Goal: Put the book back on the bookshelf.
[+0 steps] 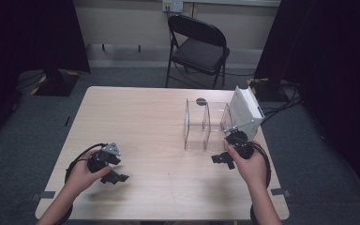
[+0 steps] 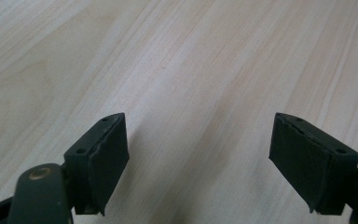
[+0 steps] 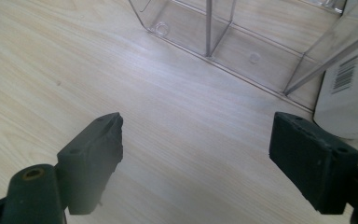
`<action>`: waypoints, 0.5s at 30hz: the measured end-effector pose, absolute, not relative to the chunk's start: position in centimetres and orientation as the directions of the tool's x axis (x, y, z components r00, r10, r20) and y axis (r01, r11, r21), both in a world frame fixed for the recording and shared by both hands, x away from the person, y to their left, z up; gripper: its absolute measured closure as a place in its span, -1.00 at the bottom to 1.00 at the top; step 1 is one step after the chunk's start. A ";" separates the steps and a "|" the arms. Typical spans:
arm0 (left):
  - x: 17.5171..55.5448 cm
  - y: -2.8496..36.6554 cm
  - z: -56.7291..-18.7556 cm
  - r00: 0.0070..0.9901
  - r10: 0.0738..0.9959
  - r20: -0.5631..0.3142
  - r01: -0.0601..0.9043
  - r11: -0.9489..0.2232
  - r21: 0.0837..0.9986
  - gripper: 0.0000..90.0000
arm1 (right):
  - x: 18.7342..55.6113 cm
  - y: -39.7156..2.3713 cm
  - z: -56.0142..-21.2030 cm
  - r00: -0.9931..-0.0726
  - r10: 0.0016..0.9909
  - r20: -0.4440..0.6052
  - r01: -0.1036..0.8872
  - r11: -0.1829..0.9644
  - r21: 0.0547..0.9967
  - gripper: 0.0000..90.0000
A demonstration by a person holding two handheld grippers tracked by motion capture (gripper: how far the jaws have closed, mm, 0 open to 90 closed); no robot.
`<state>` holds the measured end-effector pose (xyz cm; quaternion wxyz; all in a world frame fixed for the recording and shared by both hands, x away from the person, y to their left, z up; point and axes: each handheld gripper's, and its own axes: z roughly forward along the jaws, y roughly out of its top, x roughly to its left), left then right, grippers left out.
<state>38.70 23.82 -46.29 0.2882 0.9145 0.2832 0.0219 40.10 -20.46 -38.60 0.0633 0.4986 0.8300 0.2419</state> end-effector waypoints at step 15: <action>38.7 23.7 -46.4 0.842 0.525 -0.121 0.501 -0.681 0.535 -0.57 | 39.9 -19.4 -39.7 -0.521 0.841 0.145 0.784 0.403 0.472 -0.62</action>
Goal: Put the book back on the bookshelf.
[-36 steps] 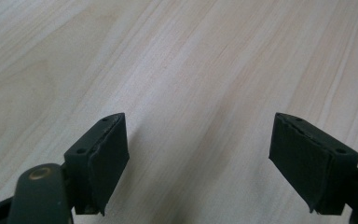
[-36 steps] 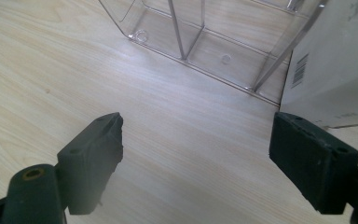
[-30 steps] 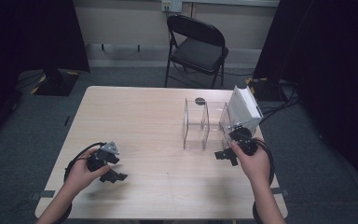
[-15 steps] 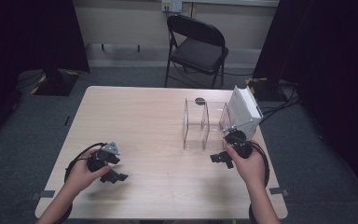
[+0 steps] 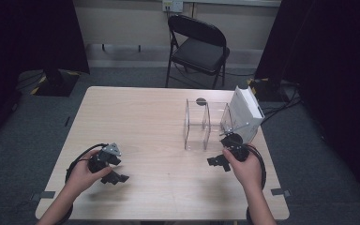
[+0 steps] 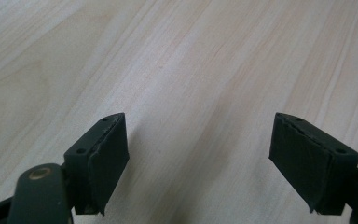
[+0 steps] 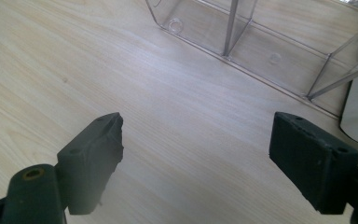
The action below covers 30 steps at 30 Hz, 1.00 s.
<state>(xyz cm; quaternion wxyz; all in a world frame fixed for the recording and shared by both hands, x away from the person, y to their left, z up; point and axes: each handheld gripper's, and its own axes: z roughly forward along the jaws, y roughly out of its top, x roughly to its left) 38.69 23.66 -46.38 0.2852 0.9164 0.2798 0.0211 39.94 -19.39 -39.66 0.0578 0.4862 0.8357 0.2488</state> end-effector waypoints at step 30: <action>38.5 23.3 -46.5 0.841 0.526 -0.128 0.504 -0.676 0.538 -0.57 | 39.8 -16.2 -41.1 -0.575 0.795 0.191 0.759 0.432 0.488 -0.62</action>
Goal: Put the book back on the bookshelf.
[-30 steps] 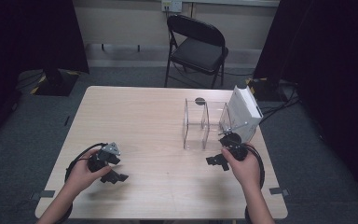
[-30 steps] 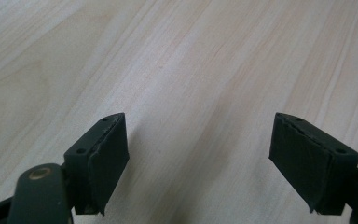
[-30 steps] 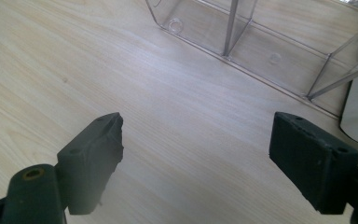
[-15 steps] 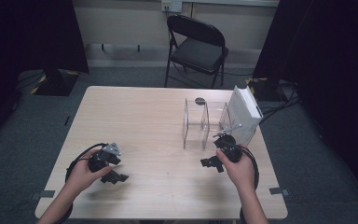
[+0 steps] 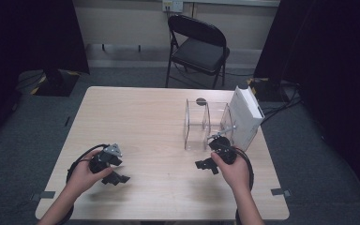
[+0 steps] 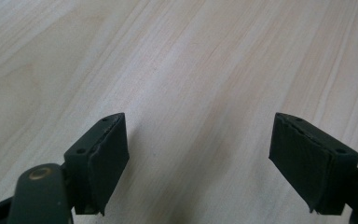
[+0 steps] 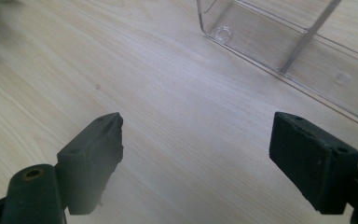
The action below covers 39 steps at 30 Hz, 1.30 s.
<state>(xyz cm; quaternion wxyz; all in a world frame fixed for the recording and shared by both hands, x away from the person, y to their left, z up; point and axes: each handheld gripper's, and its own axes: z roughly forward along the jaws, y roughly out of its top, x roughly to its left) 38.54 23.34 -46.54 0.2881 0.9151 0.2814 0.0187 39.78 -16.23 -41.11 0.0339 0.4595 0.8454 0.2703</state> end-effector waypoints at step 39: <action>38.6 23.3 -46.9 0.840 0.524 -0.138 0.509 -0.675 0.534 -0.57 | 39.6 -11.4 -45.5 -0.640 0.738 0.214 0.729 0.495 0.472 -0.62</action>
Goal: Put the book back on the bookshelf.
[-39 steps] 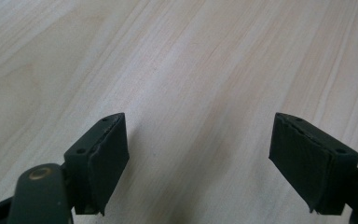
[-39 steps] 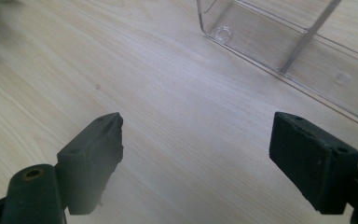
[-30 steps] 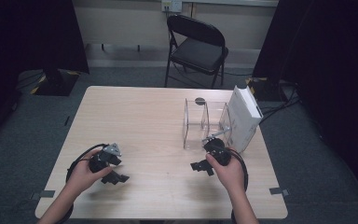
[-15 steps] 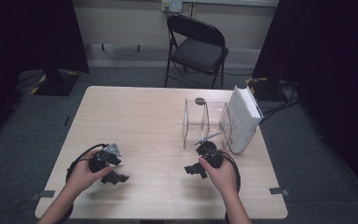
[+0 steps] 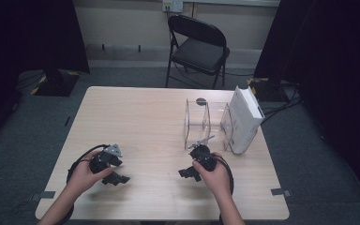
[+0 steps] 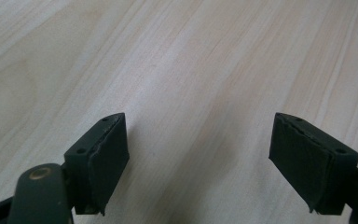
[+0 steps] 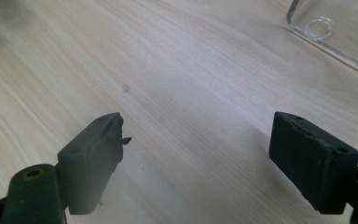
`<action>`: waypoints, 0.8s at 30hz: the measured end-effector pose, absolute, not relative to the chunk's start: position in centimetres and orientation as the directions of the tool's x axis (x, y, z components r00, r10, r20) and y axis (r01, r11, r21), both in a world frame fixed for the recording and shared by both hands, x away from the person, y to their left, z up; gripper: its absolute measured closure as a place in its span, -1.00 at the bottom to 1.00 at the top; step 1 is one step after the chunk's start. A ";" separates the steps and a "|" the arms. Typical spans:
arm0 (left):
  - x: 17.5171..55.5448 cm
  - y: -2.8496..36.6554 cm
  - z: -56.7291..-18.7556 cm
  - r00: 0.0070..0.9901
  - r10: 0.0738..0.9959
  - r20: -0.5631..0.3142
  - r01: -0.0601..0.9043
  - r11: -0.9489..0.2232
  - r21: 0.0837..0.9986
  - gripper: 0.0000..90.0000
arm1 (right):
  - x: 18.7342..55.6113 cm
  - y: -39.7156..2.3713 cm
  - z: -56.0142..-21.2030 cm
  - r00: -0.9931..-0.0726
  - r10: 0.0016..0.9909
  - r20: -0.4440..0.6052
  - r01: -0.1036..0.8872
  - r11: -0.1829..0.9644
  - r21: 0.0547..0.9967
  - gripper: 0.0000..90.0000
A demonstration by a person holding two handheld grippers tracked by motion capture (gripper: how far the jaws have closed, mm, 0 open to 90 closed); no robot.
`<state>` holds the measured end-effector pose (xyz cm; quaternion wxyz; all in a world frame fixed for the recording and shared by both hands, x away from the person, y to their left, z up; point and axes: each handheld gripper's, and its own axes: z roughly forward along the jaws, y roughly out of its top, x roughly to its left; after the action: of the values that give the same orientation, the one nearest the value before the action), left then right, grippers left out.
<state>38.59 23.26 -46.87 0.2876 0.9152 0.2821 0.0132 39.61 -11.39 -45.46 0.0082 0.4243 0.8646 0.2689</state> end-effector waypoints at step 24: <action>38.5 23.2 -46.8 0.846 0.516 -0.135 0.501 -0.682 0.532 -0.57 | 39.6 -8.9 -47.3 -0.696 0.689 0.201 0.677 0.536 0.504 -0.61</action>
<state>38.48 23.21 -46.84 0.2863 0.9171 0.2772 0.0131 39.61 -8.89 -47.28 0.0108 0.3898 0.8764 0.2827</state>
